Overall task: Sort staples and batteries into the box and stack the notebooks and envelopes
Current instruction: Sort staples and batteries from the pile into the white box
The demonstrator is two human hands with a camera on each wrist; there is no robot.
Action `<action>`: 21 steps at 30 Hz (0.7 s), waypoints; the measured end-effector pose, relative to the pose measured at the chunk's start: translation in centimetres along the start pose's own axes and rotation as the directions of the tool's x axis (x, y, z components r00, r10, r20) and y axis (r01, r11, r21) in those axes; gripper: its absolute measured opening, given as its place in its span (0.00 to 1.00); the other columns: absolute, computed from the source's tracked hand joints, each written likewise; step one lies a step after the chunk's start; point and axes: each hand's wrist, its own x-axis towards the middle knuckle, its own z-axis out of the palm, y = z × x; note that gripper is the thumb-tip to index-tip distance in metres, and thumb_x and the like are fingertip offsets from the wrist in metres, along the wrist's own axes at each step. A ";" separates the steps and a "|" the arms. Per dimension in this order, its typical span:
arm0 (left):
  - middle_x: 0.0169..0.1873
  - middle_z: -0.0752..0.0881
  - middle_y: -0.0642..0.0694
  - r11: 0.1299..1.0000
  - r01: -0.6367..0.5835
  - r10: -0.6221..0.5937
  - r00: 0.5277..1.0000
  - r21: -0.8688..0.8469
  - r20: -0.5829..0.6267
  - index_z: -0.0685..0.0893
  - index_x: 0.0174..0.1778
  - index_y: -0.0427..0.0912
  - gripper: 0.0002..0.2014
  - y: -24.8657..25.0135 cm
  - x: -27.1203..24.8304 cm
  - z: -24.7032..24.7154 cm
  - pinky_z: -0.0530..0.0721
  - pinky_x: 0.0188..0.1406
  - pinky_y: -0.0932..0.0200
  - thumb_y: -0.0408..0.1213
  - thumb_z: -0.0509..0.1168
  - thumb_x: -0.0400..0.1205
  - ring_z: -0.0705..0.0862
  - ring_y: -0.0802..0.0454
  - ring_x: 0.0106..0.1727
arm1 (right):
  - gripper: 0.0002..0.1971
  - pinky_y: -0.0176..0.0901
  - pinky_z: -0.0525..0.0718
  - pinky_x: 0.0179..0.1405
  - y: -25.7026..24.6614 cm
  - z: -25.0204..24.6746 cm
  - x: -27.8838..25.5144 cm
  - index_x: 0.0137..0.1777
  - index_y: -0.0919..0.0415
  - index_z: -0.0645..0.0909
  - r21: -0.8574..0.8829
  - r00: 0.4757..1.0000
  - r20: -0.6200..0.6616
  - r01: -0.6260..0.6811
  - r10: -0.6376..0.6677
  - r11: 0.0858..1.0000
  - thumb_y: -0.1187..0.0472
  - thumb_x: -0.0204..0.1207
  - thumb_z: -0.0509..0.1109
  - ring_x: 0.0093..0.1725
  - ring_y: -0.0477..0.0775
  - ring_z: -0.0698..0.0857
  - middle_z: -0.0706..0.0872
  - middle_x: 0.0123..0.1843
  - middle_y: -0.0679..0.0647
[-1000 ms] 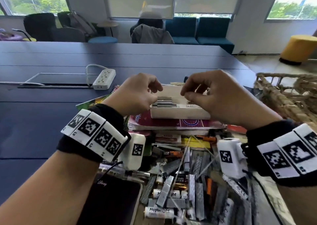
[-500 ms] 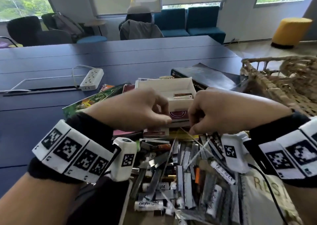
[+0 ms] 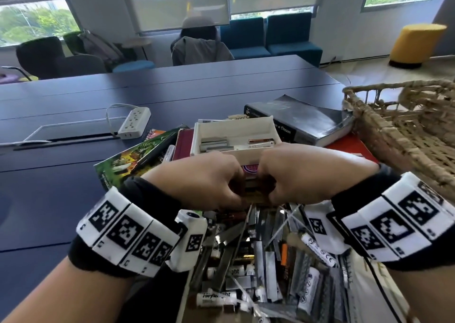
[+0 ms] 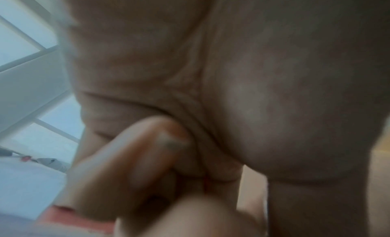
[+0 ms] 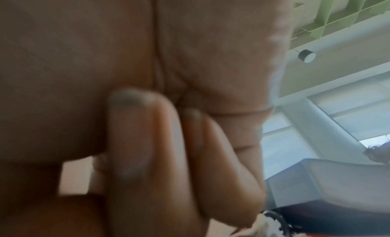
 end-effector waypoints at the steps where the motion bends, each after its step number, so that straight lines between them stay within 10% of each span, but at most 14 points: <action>1: 0.31 0.88 0.51 1.000 -0.009 0.009 1.000 0.019 -0.001 0.91 0.42 0.50 0.04 0.2 0.1 0.0 0.78 0.31 0.65 0.45 0.75 0.80 0.83 0.60 0.29 | 0.03 0.41 0.81 0.28 0.2 -0.2 -0.1 0.38 0.53 0.87 0.050 1.000 0.003 -0.003 0.003 0.999 0.61 0.71 0.77 0.32 0.48 0.85 0.84 0.34 0.48; 11: 0.24 0.84 0.53 0.975 -0.057 0.069 0.996 0.215 -0.051 0.87 0.28 0.50 0.11 2.3 1.3 0.6 0.82 0.29 0.57 0.46 0.77 0.75 0.82 0.57 0.27 | 0.11 0.25 0.74 0.32 1.4 -1.5 -0.6 0.30 0.56 0.85 0.329 0.897 -0.442 0.144 0.018 0.933 0.60 0.73 0.77 0.29 0.38 0.78 0.79 0.23 0.43; 21: 0.26 0.85 0.51 0.983 -0.030 0.036 0.999 0.180 -0.031 0.88 0.31 0.45 0.12 2.2 2.6 1.0 0.84 0.31 0.58 0.45 0.77 0.77 0.82 0.56 0.27 | 0.09 0.49 0.81 0.30 2.2 -1.0 0.5 0.31 0.59 0.83 0.452 0.693 -0.698 0.232 0.180 0.861 0.62 0.72 0.75 0.24 0.42 0.71 0.79 0.23 0.48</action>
